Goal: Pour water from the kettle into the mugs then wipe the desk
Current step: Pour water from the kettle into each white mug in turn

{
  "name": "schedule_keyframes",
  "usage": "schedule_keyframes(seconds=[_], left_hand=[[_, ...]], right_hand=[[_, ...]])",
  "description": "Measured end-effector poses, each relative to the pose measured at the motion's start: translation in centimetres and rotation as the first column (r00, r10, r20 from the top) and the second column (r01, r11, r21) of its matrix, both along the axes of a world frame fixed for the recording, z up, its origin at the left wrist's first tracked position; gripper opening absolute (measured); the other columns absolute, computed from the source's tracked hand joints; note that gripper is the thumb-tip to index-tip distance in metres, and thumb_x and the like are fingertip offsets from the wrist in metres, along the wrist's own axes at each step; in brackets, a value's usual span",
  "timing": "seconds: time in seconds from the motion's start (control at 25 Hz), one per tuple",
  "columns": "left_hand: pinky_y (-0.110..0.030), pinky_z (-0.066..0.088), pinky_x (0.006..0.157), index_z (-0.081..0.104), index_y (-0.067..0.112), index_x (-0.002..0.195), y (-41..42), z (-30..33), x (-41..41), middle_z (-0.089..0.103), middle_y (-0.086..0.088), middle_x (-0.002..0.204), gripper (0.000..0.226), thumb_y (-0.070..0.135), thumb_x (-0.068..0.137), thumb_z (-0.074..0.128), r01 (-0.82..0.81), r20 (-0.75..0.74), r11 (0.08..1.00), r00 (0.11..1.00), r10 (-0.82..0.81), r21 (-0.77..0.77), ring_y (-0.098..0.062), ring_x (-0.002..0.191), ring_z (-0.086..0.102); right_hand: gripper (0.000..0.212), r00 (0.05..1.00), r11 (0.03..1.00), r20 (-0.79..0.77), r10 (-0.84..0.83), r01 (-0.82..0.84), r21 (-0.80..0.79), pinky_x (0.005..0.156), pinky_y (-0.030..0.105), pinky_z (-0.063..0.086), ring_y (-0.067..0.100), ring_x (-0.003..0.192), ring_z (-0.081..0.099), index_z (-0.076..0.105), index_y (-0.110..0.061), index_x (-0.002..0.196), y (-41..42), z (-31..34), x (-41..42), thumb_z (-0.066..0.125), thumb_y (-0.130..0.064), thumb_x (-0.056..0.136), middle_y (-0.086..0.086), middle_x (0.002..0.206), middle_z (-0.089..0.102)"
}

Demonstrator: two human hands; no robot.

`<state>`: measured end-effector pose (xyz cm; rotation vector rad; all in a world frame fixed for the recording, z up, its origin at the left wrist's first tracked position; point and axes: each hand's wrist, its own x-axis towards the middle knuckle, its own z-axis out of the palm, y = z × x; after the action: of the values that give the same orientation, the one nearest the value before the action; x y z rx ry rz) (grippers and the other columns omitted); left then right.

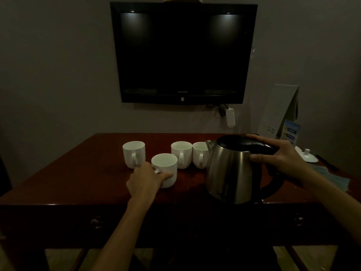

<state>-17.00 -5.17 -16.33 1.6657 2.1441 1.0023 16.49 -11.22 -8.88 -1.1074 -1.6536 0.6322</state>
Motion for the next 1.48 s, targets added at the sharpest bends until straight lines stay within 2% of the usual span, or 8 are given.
schedule_keyframes(seconds=[0.12, 0.36, 0.6, 0.72, 0.88, 1.12, 1.32, 1.48], left_hand=[[-0.034, 0.046, 0.071, 0.063, 0.013, 0.111, 0.7, 0.1, 0.3, 0.068, -0.005, 0.107, 0.059, 0.054, 0.073, 0.082, -0.031, 0.034, 0.999, 0.999, 0.031, 0.007, -0.021, 0.095, 0.065], [-0.037, 0.042, 0.073, 0.062, 0.009, 0.110, 2.0, 0.2, 0.7, 0.065, -0.008, 0.108, 0.055, 0.047, 0.076, 0.081, -0.040, 0.096, 0.997, 0.995, 0.034, 0.062, -0.029, 0.103, 0.064], [-0.041, 0.041, 0.075, 0.066, 0.008, 0.108, 3.7, 0.4, 0.9, 0.064, -0.010, 0.109, 0.054, 0.047, 0.075, 0.082, -0.088, 0.132, 0.993, 0.988, 0.078, 0.073, -0.029, 0.104, 0.062], [-0.045, 0.045, 0.081, 0.064, 0.007, 0.108, 4.3, 0.5, 1.2, 0.066, -0.013, 0.109, 0.053, 0.045, 0.076, 0.082, -0.117, 0.137, 0.991, 0.985, 0.106, 0.070, -0.031, 0.106, 0.062], [-0.044, 0.047, 0.081, 0.062, 0.005, 0.113, 5.1, 1.0, 1.8, 0.062, -0.016, 0.117, 0.054, 0.042, 0.079, 0.081, -0.142, 0.106, 0.988, 0.985, 0.136, 0.054, -0.033, 0.109, 0.060], [-0.045, 0.048, 0.084, 0.060, 0.002, 0.116, 5.9, 0.9, 2.3, 0.060, -0.018, 0.118, 0.057, 0.041, 0.080, 0.081, -0.172, 0.120, 0.984, 0.979, 0.165, 0.049, -0.034, 0.109, 0.058], [-0.043, 0.047, 0.081, 0.060, 0.001, 0.116, 6.4, 1.0, 2.2, 0.061, -0.019, 0.115, 0.059, 0.044, 0.080, 0.080, -0.162, 0.109, 0.986, 0.982, 0.157, 0.043, -0.034, 0.108, 0.058], [-0.040, 0.042, 0.078, 0.060, 0.002, 0.116, 6.1, 1.1, 2.3, 0.059, -0.019, 0.121, 0.057, 0.044, 0.082, 0.078, -0.146, 0.119, 0.989, 0.983, 0.141, 0.034, -0.034, 0.111, 0.056]], right_hand=[[0.071, 1.000, 1.000, 0.003, 0.005, -0.005, 0.017, 0.083, 0.079, 0.042, 0.065, 0.095, 0.055, 0.067, -0.055, 0.113, 0.1, -0.2, 0.2, 0.086, -0.066, 0.046, -0.006, 0.103, 0.075], [0.055, 1.000, 0.999, 0.002, -0.024, 0.024, 0.030, 0.082, 0.080, 0.041, 0.067, 0.096, 0.054, 0.069, -0.049, 0.112, 0.2, -0.3, 0.2, 0.081, -0.024, 0.064, -0.003, 0.101, 0.075], [0.053, 1.000, 0.999, -0.020, -0.018, 0.019, 0.034, 0.079, 0.076, 0.044, 0.068, 0.089, 0.053, 0.070, -0.047, 0.110, 0.2, -0.4, 0.2, 0.081, -0.018, 0.067, -0.001, 0.098, 0.076], [0.054, 0.999, 1.000, -0.034, -0.022, 0.023, 0.019, 0.062, 0.059, 0.049, 0.059, 0.073, 0.056, 0.068, -0.041, 0.113, 0.0, -0.3, 0.0, 0.079, -0.017, 0.067, -0.002, 0.091, 0.076], [0.056, 0.999, 1.000, -0.039, -0.019, 0.018, -0.011, 0.045, 0.034, 0.041, 0.036, 0.059, 0.050, 0.065, -0.038, 0.119, -0.1, -0.2, -0.1, 0.078, -0.016, 0.069, -0.002, 0.084, 0.075], [0.055, 0.999, 0.999, -0.022, -0.029, 0.028, -0.043, 0.047, 0.036, 0.043, 0.038, 0.066, 0.054, 0.063, -0.040, 0.117, -0.1, -0.2, 0.0, 0.078, -0.020, 0.068, -0.009, 0.089, 0.074], [0.056, 0.999, 0.999, -0.033, -0.026, 0.025, -0.040, 0.045, 0.034, 0.042, 0.034, 0.060, 0.053, 0.066, -0.042, 0.118, 0.0, -0.4, 0.1, 0.080, -0.021, 0.068, 0.002, 0.095, 0.073], [0.055, 1.000, 0.999, -0.023, -0.015, 0.013, -0.049, 0.046, 0.034, 0.041, 0.036, 0.063, 0.052, 0.065, -0.042, 0.118, 0.0, -0.3, 0.1, 0.079, -0.020, 0.069, -0.006, 0.091, 0.074]])
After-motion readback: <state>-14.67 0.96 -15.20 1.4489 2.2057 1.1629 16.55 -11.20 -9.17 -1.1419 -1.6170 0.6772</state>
